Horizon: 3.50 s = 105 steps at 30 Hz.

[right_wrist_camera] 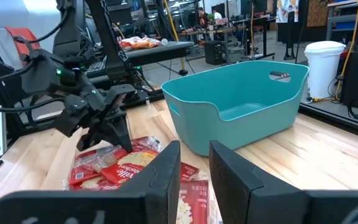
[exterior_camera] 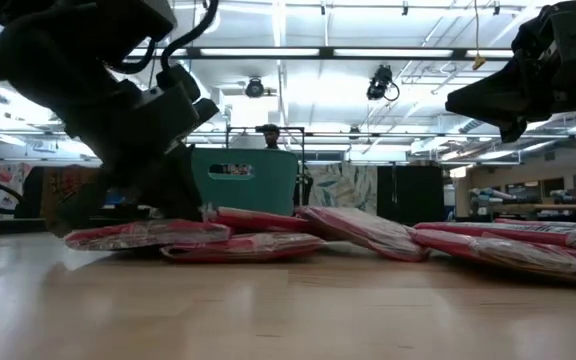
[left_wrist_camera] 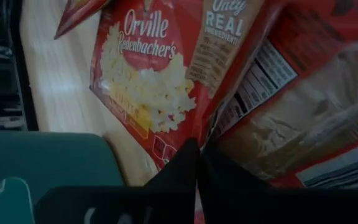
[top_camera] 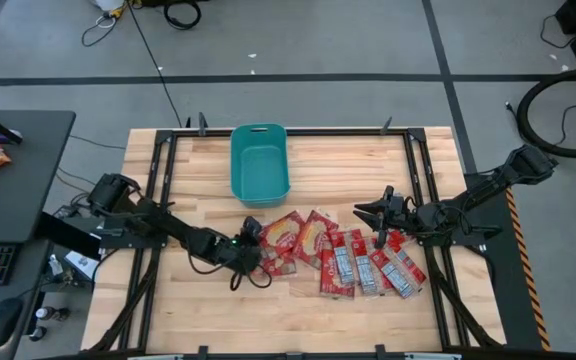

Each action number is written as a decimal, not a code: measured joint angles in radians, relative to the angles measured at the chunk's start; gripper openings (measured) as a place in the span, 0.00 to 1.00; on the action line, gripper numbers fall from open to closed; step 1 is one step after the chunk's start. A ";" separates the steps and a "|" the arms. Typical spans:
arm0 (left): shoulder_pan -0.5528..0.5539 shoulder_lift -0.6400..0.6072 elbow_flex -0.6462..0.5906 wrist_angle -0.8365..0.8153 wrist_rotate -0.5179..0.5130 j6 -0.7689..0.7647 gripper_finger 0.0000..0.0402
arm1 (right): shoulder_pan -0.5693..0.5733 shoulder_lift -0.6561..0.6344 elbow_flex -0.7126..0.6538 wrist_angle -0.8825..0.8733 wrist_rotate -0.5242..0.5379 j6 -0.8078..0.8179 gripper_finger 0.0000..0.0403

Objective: Sort popcorn bags into baskets
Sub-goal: Put the red popcorn bag into the green bin

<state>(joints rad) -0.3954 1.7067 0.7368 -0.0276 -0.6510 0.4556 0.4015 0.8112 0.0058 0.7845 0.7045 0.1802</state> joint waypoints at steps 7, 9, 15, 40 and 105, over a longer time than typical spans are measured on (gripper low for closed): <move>-0.002 -0.050 0.168 -0.306 -0.006 -0.081 0.01 | 0.000 0.001 0.000 0.000 0.000 0.000 0.22; 0.005 -0.070 0.220 -0.380 -0.006 -0.112 0.01 | 0.000 0.003 0.000 0.009 0.000 0.000 0.22; 0.034 -0.144 0.339 -0.535 -0.014 -0.184 0.00 | 0.000 0.010 0.001 0.002 0.000 0.000 0.22; 0.313 -0.522 0.483 -0.523 -0.022 -0.266 0.01 | 0.000 0.016 0.000 0.007 0.000 0.000 0.22; 0.540 -0.250 0.482 -0.776 0.565 -0.198 0.36 | 0.000 0.017 0.000 0.007 0.000 0.000 0.22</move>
<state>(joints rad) 0.1442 1.4563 1.2186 -0.8037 -0.0862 0.2577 0.4015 0.8284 0.0059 0.7915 0.7045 0.1802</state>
